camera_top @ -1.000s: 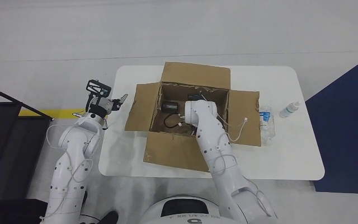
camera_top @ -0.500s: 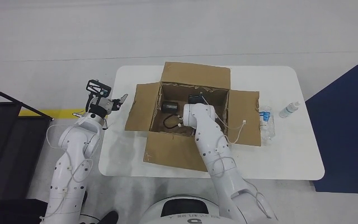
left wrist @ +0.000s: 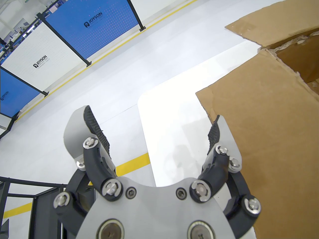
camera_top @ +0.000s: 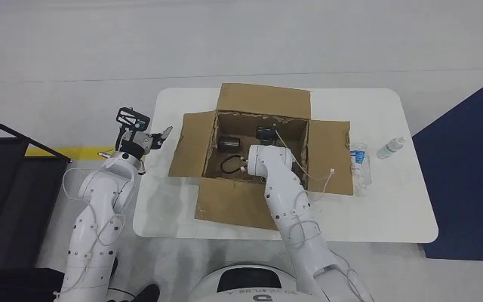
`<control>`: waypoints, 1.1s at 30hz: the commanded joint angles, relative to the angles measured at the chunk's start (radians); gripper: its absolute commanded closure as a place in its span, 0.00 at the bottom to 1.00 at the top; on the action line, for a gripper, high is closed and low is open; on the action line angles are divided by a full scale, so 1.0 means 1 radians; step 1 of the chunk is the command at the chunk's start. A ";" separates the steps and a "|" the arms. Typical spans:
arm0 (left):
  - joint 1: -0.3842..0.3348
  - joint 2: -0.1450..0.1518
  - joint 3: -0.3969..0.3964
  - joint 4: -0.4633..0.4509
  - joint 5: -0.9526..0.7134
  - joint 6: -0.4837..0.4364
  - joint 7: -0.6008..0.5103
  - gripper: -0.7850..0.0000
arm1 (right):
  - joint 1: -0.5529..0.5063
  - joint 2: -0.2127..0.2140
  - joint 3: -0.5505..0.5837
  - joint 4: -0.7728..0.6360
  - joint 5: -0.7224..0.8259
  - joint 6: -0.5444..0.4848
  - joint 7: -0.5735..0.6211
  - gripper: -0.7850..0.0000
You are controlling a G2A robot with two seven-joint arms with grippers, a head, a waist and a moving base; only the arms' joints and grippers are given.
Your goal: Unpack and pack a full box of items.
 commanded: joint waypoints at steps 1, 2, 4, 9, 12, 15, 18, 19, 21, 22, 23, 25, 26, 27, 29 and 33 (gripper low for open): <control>0.000 0.000 0.000 0.000 0.000 0.000 0.000 0.00 | -0.034 0.010 -0.009 -0.072 0.015 0.009 -0.008 1.00; 0.000 0.000 0.000 0.000 0.000 0.000 0.000 0.00 | -0.049 0.016 -0.014 -0.104 0.022 0.011 -0.011 1.00; 0.000 0.000 0.000 0.000 0.000 0.000 0.000 0.00 | -0.076 0.026 -0.021 -0.157 0.036 0.013 -0.013 1.00; 0.000 0.000 0.000 0.000 0.000 0.000 0.000 0.00 | -0.115 0.044 -0.031 -0.240 0.059 0.012 -0.012 1.00; 0.000 0.000 0.000 0.000 0.000 0.000 0.000 0.00 | -0.128 0.050 -0.030 -0.279 0.080 0.008 -0.008 1.00; 0.000 0.000 0.000 0.000 0.000 0.000 0.000 0.00 | -0.147 0.058 -0.027 -0.338 0.111 0.005 -0.013 1.00; 0.000 0.000 0.000 0.000 0.000 0.000 0.000 0.00 | -0.175 0.068 -0.014 -0.402 0.174 -0.024 -0.040 1.00; 0.000 0.000 0.000 0.000 0.000 0.000 0.000 0.00 | -0.187 0.072 -0.005 -0.421 0.198 -0.037 -0.050 1.00; 0.000 0.000 0.000 0.000 0.000 0.000 0.000 0.00 | -0.199 0.076 0.021 -0.468 0.263 -0.087 -0.052 1.00; 0.000 0.000 0.000 0.000 0.000 0.000 0.000 0.00 | -0.204 0.078 0.039 -0.484 0.293 -0.110 -0.051 1.00; 0.000 0.000 0.000 0.000 0.000 0.000 0.000 0.00 | -0.206 0.081 0.057 -0.495 0.321 -0.130 -0.047 1.00; 0.000 0.000 0.000 0.000 0.000 0.000 0.000 0.00 | -0.199 0.085 0.090 -0.496 0.356 -0.159 -0.039 1.00; 0.000 0.000 0.000 0.000 0.000 0.000 0.000 0.00 | -0.192 0.087 0.100 -0.489 0.370 -0.172 -0.033 1.00; 0.000 0.000 0.000 0.000 0.000 0.000 0.000 0.00 | -0.183 0.088 0.107 -0.477 0.381 -0.183 -0.027 1.00; 0.000 0.000 0.000 0.000 0.000 0.000 0.000 0.00 | -0.161 0.091 0.116 -0.446 0.396 -0.193 -0.015 1.00; 0.000 0.000 0.000 0.000 0.000 0.000 0.000 0.00 | -0.126 0.095 0.126 -0.396 0.427 -0.214 0.005 1.00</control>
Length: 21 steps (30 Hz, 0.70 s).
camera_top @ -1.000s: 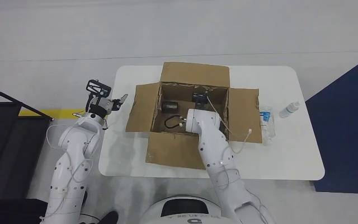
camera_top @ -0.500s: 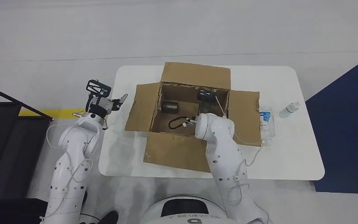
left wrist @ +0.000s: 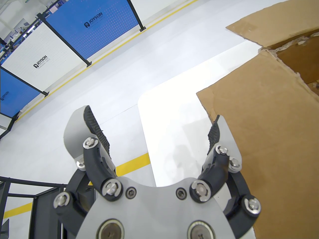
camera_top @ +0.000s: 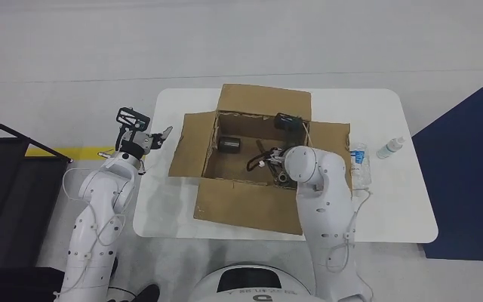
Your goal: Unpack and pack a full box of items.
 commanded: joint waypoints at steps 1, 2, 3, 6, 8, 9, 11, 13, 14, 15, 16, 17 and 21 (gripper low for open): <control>0.000 0.000 0.000 0.000 0.000 0.000 0.000 0.00 | 0.011 0.002 0.005 0.017 0.012 -0.007 0.010 1.00; 0.000 0.000 0.000 0.000 0.000 0.000 0.000 0.00 | 0.017 0.004 0.008 0.026 0.022 -0.017 0.018 1.00; 0.000 0.000 0.000 0.000 0.000 0.000 0.000 0.00 | 0.024 0.006 0.012 0.036 0.030 -0.025 0.026 1.00; 0.000 0.000 0.000 0.000 0.000 0.000 0.000 0.00 | 0.038 0.010 0.021 0.062 0.048 -0.037 0.033 1.00; 0.000 0.000 0.000 0.000 0.000 0.000 0.000 0.00 | 0.039 0.013 0.030 0.063 0.061 -0.043 0.030 1.00; 0.000 0.000 0.000 0.000 0.000 0.000 0.000 0.00 | 0.035 0.015 0.034 0.059 0.076 -0.051 0.030 1.00; 0.000 0.000 0.000 0.000 0.000 0.000 0.000 0.00 | 0.025 0.020 0.050 0.041 0.105 -0.075 0.034 1.00; 0.000 0.000 0.000 0.000 0.000 0.000 0.000 0.00 | 0.014 0.025 0.075 0.027 0.165 -0.123 0.038 1.00; 0.000 0.000 0.000 0.000 0.000 0.000 0.000 0.00 | 0.011 0.029 0.094 0.023 0.188 -0.138 0.042 1.00; 0.000 0.000 0.000 0.000 0.000 0.000 0.000 0.00 | 0.009 0.032 0.110 0.020 0.207 -0.149 0.042 1.00; 0.000 0.000 0.000 0.000 0.000 0.000 0.000 0.00 | 0.006 0.035 0.122 0.019 0.225 -0.158 0.043 1.00; 0.000 0.000 0.000 0.000 0.000 0.000 0.000 0.00 | 0.005 0.038 0.133 0.017 0.242 -0.166 0.046 1.00; 0.000 0.000 0.000 0.000 0.000 0.000 0.000 0.00 | -0.004 0.048 0.167 -0.008 0.315 -0.196 0.056 1.00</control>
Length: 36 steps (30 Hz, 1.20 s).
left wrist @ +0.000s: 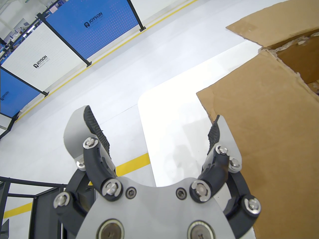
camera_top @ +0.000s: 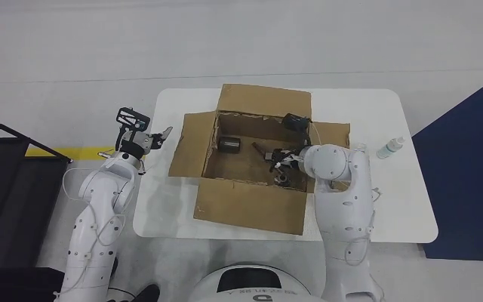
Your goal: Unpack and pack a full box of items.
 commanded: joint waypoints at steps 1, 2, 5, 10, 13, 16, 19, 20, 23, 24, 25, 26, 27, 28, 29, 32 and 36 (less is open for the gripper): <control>0.000 0.000 0.000 0.000 0.000 0.000 0.000 0.00 | -0.006 0.005 0.016 -0.017 0.041 -0.015 0.009 1.00; 0.000 0.000 0.000 0.000 0.000 0.000 0.000 0.00 | -0.009 0.008 0.024 -0.025 0.063 -0.026 0.015 1.00; 0.000 0.000 0.000 0.000 0.000 0.000 0.000 0.00 | -0.012 0.018 0.051 -0.047 0.146 -0.075 0.052 1.00; 0.000 0.000 0.000 0.000 0.000 0.000 0.000 0.00 | -0.004 0.037 0.105 -0.075 0.281 -0.129 0.122 1.00; 0.000 0.000 0.000 0.000 0.000 0.000 0.000 0.00 | 0.000 0.049 0.138 -0.087 0.353 -0.162 0.138 1.00; 0.000 0.000 0.000 0.000 0.000 0.000 0.000 0.00 | 0.006 0.060 0.169 -0.084 0.437 -0.181 0.142 1.00; 0.000 0.000 0.000 0.000 0.000 0.000 0.000 0.00 | 0.013 0.075 0.225 -0.060 0.559 -0.209 0.149 1.00; 0.000 0.000 0.000 0.000 0.000 0.000 0.000 0.00 | 0.012 0.081 0.245 -0.051 0.595 -0.220 0.149 1.00; 0.000 0.000 0.000 0.000 0.000 0.000 0.000 0.00 | 0.005 0.101 0.308 -0.015 0.700 -0.250 0.149 1.00; 0.000 0.000 0.000 0.000 0.000 0.000 0.000 0.00 | 0.004 0.107 0.327 0.003 0.745 -0.263 0.149 1.00; 0.000 0.000 0.000 0.000 0.000 0.000 0.000 0.00 | 0.002 0.115 0.342 0.019 0.782 -0.279 0.149 1.00; 0.000 0.000 0.000 0.000 0.000 0.000 0.000 0.00 | -0.001 0.124 0.361 0.038 0.820 -0.290 0.149 1.00; 0.000 0.000 0.000 0.000 0.000 0.000 0.000 0.00 | -0.003 0.133 0.377 0.054 0.851 -0.299 0.149 1.00; 0.000 0.000 0.000 0.000 0.000 0.000 0.000 0.00 | -0.004 0.142 0.390 0.069 0.878 -0.307 0.149 1.00; 0.000 0.000 0.000 0.000 0.000 0.000 0.000 0.00 | -0.005 0.151 0.401 0.084 0.904 -0.314 0.149 1.00; 0.000 0.000 0.000 0.000 0.000 0.000 0.000 0.00 | -0.010 0.179 0.427 0.119 0.964 -0.333 0.149 1.00; 0.000 0.000 0.000 0.000 0.000 0.000 0.000 0.00 | -0.031 0.211 0.464 0.140 1.032 -0.362 0.149 1.00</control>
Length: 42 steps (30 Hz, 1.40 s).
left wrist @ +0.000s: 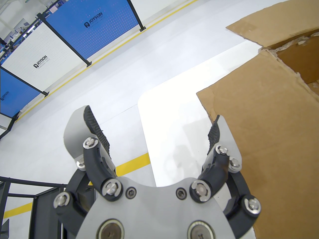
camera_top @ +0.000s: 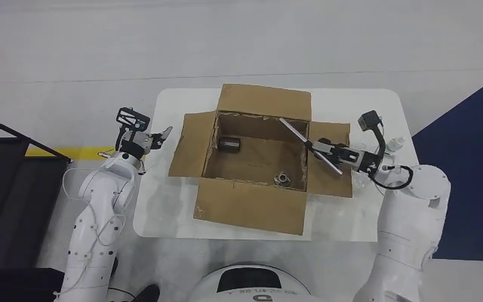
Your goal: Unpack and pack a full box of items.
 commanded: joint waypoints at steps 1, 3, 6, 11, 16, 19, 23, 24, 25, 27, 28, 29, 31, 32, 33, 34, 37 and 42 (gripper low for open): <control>0.000 0.000 0.000 0.000 0.000 0.000 0.000 0.00 | -0.013 0.014 0.015 0.004 0.034 -0.013 0.000 1.00; 0.000 0.000 0.000 0.000 0.000 0.000 0.000 0.00 | -0.032 0.029 0.034 0.000 0.069 -0.015 0.000 1.00; 0.000 0.000 0.000 0.000 0.000 0.000 0.000 0.00 | -0.077 0.046 0.062 -0.018 0.118 -0.027 -0.012 1.00; 0.000 0.000 0.000 0.000 0.000 0.000 0.000 0.00 | -0.155 0.073 0.116 -0.023 0.201 -0.060 -0.045 1.00; 0.000 0.000 0.000 0.000 0.000 0.000 0.000 0.00 | -0.234 0.097 0.158 0.002 0.296 -0.107 -0.092 1.00; 0.000 0.000 0.000 0.000 0.000 0.000 0.000 0.00 | -0.276 0.113 0.179 0.032 0.356 -0.135 -0.119 1.00; 0.000 0.000 0.000 0.000 0.000 0.000 0.000 0.00 | -0.326 0.134 0.196 0.085 0.420 -0.173 -0.158 1.00; 0.000 0.000 0.000 0.000 0.000 0.000 0.000 0.00 | -0.335 0.140 0.198 0.097 0.432 -0.181 -0.165 1.00; 0.000 0.000 0.000 0.000 0.000 0.000 0.000 0.00 | -0.343 0.147 0.200 0.111 0.442 -0.187 -0.172 1.00; 0.000 0.000 0.000 0.000 0.000 0.000 0.000 0.00 | -0.356 0.158 0.200 0.141 0.463 -0.202 -0.186 1.00; 0.000 0.000 0.000 0.000 0.000 0.000 0.000 0.00 | -0.361 0.164 0.199 0.159 0.470 -0.208 -0.193 1.00; 0.000 0.000 0.000 0.000 0.000 0.000 0.000 0.00 | -0.365 0.170 0.197 0.173 0.478 -0.214 -0.199 1.00; 0.000 0.000 0.000 0.000 0.000 0.000 0.000 0.00 | -0.369 0.182 0.194 0.208 0.496 -0.224 -0.209 1.00; 0.000 0.000 0.000 0.000 0.000 0.000 0.000 0.00 | -0.370 0.189 0.193 0.225 0.502 -0.230 -0.214 1.00; 0.000 0.000 0.000 0.000 0.000 0.000 0.000 0.00 | -0.371 0.195 0.192 0.243 0.510 -0.234 -0.218 1.00; 0.000 0.000 0.000 0.000 0.000 0.000 0.000 0.00 | -0.372 0.202 0.192 0.261 0.516 -0.238 -0.222 1.00; 0.000 0.000 0.000 0.000 0.000 0.000 0.000 0.00 | -0.371 0.220 0.184 0.313 0.525 -0.250 -0.235 1.00; 0.000 0.000 0.000 0.000 0.000 0.000 0.000 0.00 | -0.350 0.254 0.164 0.393 0.509 -0.253 -0.238 1.00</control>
